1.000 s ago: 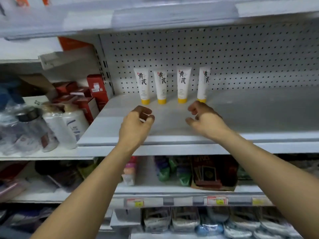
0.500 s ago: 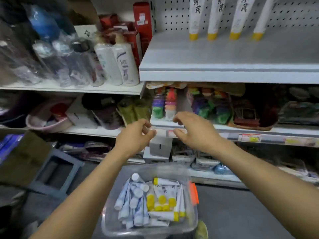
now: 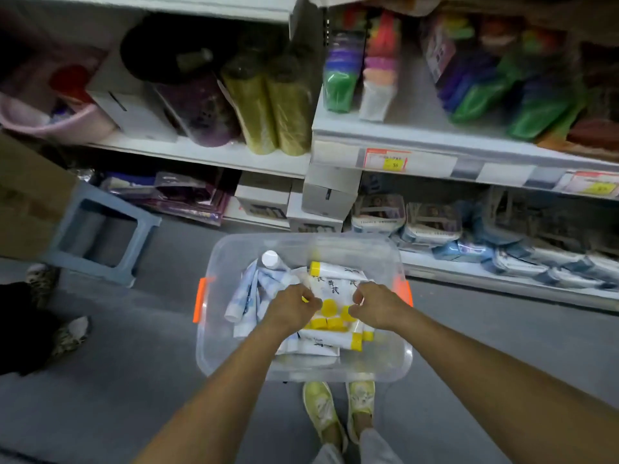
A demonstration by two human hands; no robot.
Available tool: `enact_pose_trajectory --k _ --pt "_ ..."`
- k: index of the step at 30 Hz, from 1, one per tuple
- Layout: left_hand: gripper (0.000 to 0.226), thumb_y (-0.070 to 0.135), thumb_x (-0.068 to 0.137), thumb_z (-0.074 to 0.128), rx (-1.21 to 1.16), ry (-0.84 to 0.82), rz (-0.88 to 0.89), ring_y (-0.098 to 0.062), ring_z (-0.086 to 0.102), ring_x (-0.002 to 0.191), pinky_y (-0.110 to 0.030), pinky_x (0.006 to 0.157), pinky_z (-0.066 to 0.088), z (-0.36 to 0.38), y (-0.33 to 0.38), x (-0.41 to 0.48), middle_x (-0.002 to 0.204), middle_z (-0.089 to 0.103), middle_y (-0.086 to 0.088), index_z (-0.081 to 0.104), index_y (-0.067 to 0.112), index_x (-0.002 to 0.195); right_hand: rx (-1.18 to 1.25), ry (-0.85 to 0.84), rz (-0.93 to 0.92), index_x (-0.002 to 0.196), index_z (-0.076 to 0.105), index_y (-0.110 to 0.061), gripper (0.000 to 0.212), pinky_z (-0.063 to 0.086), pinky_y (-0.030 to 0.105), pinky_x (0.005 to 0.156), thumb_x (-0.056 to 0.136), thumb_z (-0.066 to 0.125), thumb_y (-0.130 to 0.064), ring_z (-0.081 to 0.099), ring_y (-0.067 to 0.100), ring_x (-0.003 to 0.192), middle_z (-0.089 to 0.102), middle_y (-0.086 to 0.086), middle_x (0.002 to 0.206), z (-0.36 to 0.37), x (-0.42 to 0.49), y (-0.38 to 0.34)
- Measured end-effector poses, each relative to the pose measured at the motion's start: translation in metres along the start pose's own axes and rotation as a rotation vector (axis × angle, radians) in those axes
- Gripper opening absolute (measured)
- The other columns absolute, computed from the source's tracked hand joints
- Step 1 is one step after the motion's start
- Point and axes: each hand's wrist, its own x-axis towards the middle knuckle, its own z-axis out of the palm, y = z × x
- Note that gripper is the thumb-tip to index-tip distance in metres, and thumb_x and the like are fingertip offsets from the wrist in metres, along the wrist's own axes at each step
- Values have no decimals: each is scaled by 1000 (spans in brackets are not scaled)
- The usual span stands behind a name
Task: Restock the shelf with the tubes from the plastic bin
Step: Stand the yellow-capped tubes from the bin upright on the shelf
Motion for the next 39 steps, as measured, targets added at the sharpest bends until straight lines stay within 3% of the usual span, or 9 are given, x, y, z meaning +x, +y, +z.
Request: enact_pose_trajectory --k 8,14,21,24,28,30,33,36,39 --pt "47 30 95 47 687 149 153 -34 56 115 -37 87 45 64 2 78 125 57 -15 38 8 136 -14 47 113 134 39 -5 47 44 34 90 93 51 -26 54 32 120 54 15 131 55 84 28" --pt "40 32 96 49 761 117 27 -27 58 115 -32 86 43 89 4 120 123 61 -7 41 8 128 -82 129 155 134 37 0 49 45 36 91 94 51 -25 52 32 123 47 17 135 75 124 31" --pt "49 23 96 48 797 36 -55 -30 50 126 -36 95 45 81 9 129 136 45 -10 33 1 136 -202 79 152 141 26 2 64 43 38 98 92 56 -27 44 35 129 39 24 139 87 144 23" --pt "55 30 92 53 680 -40 -84 -29 58 116 -36 93 50 72 12 123 131 50 -11 34 0 134 -139 36 196 141 25 1 72 42 38 99 86 65 -25 43 36 129 37 23 139 83 144 19" --pt "42 39 82 68 236 -157 -265 -25 67 68 -31 69 58 55 13 108 92 58 -3 47 11 103 -30 -35 230 137 39 -7 71 47 34 92 78 69 -35 52 31 120 47 14 130 68 133 27" --pt "40 31 81 72 -99 -229 -376 -27 63 78 -34 69 60 46 10 97 93 53 -6 47 9 104 203 -184 292 107 56 -9 38 50 27 67 76 68 -27 60 23 88 57 7 100 56 123 32" --pt "61 28 70 78 -362 -306 -461 -28 66 81 -37 71 61 33 1 74 113 59 -18 52 3 119 627 -383 385 74 47 -17 17 22 18 44 67 62 -13 30 15 48 35 2 60 40 97 32" --pt "31 17 78 70 -635 -307 -442 -22 64 67 -35 67 60 20 1 41 88 63 -16 59 3 103 784 -380 316 75 51 -17 25 22 18 45 52 61 -13 32 15 49 38 2 62 21 63 17" --pt "4 4 81 61 -751 -255 -355 -21 61 63 -33 63 59 3 14 5 70 59 -14 61 0 81 802 -332 193 100 51 -8 46 37 22 47 56 63 -9 51 20 58 52 8 76 0 26 1"
